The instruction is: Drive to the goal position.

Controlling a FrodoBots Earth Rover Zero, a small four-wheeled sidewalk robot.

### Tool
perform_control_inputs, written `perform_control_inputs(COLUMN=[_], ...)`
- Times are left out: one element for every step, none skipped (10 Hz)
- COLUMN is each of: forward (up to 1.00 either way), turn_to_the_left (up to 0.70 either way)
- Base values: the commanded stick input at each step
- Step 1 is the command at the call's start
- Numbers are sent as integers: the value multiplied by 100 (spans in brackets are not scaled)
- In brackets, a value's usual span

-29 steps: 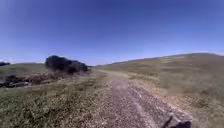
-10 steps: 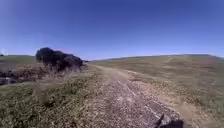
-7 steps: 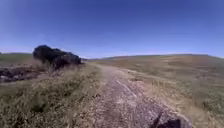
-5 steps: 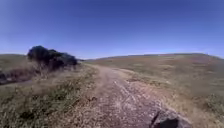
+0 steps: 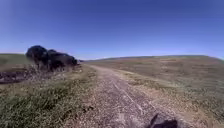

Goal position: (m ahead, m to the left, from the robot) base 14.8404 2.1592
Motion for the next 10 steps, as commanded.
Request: perform_control_inputs(forward=[70, 70, 70, 70, 70, 70, 70, 70, 70, 70], turn_to_the_left=[0, 0, 0, 0, 0, 0, 0, 0, 0, 0])
